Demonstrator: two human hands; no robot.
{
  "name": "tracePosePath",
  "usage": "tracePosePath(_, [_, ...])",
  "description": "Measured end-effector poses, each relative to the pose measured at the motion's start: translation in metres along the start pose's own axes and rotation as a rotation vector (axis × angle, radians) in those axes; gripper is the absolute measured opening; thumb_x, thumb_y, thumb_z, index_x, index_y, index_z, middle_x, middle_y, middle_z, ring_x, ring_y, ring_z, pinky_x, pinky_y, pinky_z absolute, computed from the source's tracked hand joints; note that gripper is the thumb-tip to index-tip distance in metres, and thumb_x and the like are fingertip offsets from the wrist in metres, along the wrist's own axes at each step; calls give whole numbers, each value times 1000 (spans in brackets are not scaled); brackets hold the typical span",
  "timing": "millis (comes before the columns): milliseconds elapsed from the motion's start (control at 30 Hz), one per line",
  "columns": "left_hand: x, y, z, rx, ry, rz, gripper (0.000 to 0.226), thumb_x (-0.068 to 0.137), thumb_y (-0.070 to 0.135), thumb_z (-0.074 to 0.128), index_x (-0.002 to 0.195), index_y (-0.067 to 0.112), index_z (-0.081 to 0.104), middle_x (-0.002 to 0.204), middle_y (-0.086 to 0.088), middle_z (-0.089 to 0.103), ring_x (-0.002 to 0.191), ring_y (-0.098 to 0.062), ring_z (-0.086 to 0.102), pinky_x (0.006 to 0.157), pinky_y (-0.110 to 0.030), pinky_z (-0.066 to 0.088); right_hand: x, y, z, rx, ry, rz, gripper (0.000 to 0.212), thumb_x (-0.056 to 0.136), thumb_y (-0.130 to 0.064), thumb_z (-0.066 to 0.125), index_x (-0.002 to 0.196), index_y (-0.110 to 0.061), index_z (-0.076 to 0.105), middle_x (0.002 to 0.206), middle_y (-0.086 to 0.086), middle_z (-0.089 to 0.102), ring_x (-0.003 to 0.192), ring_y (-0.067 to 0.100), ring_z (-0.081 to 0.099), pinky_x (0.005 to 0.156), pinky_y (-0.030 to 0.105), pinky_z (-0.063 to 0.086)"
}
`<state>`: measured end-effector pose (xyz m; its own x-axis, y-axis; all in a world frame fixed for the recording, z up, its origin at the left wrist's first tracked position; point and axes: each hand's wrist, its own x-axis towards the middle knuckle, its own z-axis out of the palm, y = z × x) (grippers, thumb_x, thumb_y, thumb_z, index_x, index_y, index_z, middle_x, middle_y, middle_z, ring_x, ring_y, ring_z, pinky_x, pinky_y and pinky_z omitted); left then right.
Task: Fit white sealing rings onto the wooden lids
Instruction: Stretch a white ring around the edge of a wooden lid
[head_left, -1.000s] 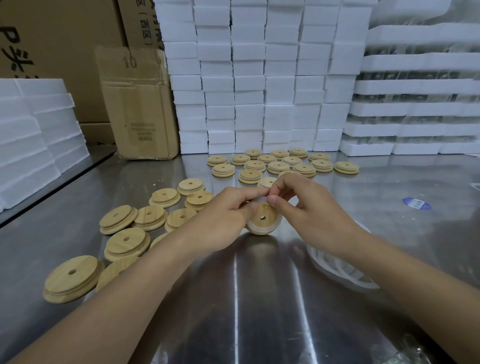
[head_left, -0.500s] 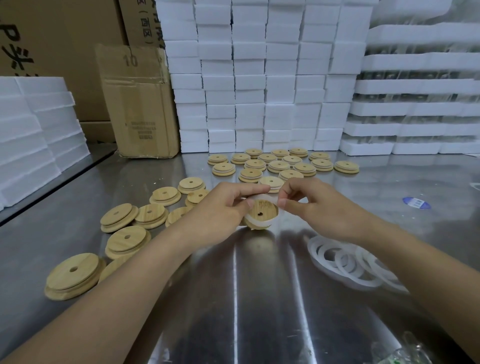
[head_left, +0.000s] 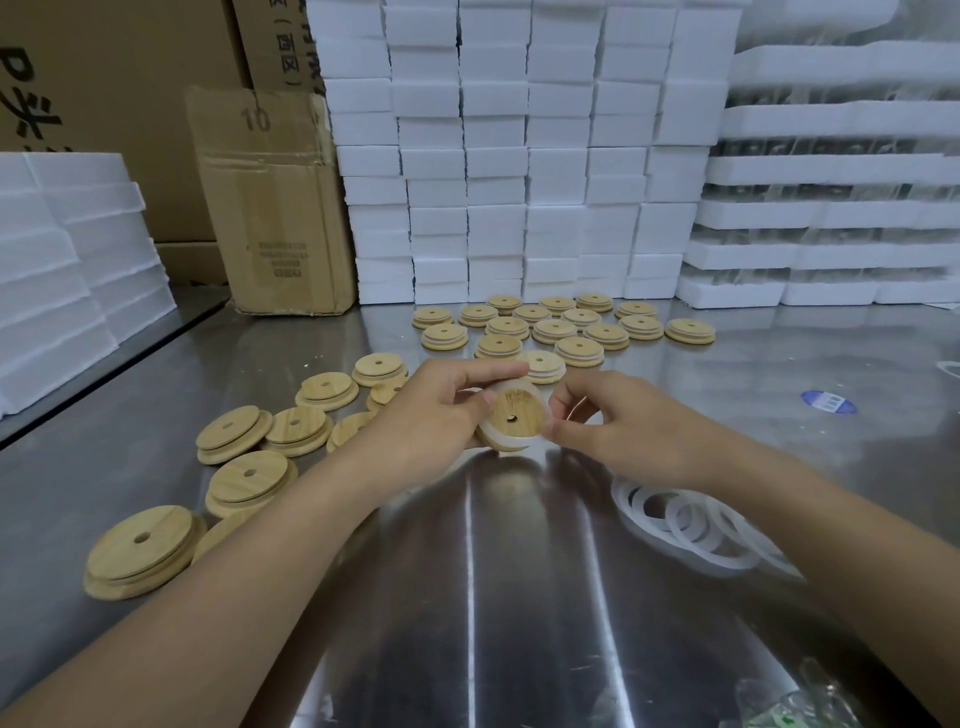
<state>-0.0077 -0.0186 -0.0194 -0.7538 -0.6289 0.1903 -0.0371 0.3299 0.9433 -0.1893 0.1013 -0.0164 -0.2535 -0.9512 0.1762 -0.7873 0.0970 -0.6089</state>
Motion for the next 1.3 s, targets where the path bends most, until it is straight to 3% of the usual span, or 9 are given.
tracePosePath(100, [0, 3, 1, -63, 50, -2, 44, 109, -5, 46, 134, 21, 72, 134, -2, 71, 123, -18, 70, 90, -37, 65, 1, -1, 0, 75, 63, -8, 14, 96, -31, 71, 87, -22, 68, 86, -7, 73, 86, 19, 69, 76, 33, 53])
tracePosePath(267, [0, 3, 3, -132, 85, 5, 45, 102, -8, 55, 130, 22, 73, 125, -5, 72, 116, -22, 72, 86, -46, 67, 3, -5, 0, 254, 179, -35, 8, 97, -17, 69, 90, -14, 69, 87, 6, 78, 90, 29, 74, 91, 54, 57])
tracePosePath(500, [-3, 0, 3, -58, 56, 5, 23, 98, 15, 76, 120, 19, 80, 107, -1, 82, 102, -19, 78, 81, -42, 68, 1, -8, 4, 226, 257, -179, 10, 99, -18, 69, 90, -20, 72, 89, -6, 75, 89, 10, 70, 88, 32, 56])
tracePosePath(700, [0, 5, -4, -108, 182, 10, 18, 95, 12, 79, 111, 19, 82, 108, -7, 81, 101, -22, 79, 78, -45, 68, 5, -5, -11, 208, 189, -114, 13, 100, -24, 70, 95, -13, 76, 101, -1, 78, 100, 11, 71, 99, 38, 52])
tracePosePath(867, [-1, 2, 3, -193, 233, 4, 19, 97, 9, 77, 111, 21, 80, 109, -7, 80, 102, -20, 78, 78, -43, 68, 4, -4, -4, 230, 243, -103, 16, 97, -28, 74, 89, -15, 76, 93, -1, 77, 91, 14, 71, 89, 40, 55])
tracePosePath(1033, [1, 0, 2, -340, 251, -4, 15, 99, 11, 74, 112, 17, 77, 110, -9, 80, 103, -21, 78, 77, -40, 68, 4, -2, 3, 328, 227, -80, 18, 94, -28, 78, 87, -12, 74, 91, 21, 73, 77, 35, 63, 71, 41, 48])
tracePosePath(1100, [3, 0, 2, -350, 245, 4, 17, 99, 11, 74, 115, 15, 76, 110, -9, 80, 103, -20, 78, 77, -40, 67, 4, -3, 4, 335, 261, -107, 15, 95, -24, 76, 85, -14, 73, 88, 10, 75, 82, 32, 67, 73, 39, 50])
tracePosePath(1200, [3, -1, 3, -320, 223, 1, 18, 97, 10, 75, 113, 17, 77, 111, -9, 80, 100, -17, 78, 77, -37, 67, 3, -6, 5, 318, 299, -142, 11, 95, -18, 74, 85, -17, 72, 89, -8, 74, 86, 11, 71, 78, 22, 51])
tracePosePath(1300, [2, -5, 7, -246, 194, 11, 16, 94, 15, 80, 110, 17, 81, 108, -8, 81, 91, -14, 79, 73, -30, 65, 3, -7, 6, 299, 293, -162, 11, 95, -16, 71, 84, -20, 70, 90, -10, 73, 90, 9, 70, 82, 26, 52])
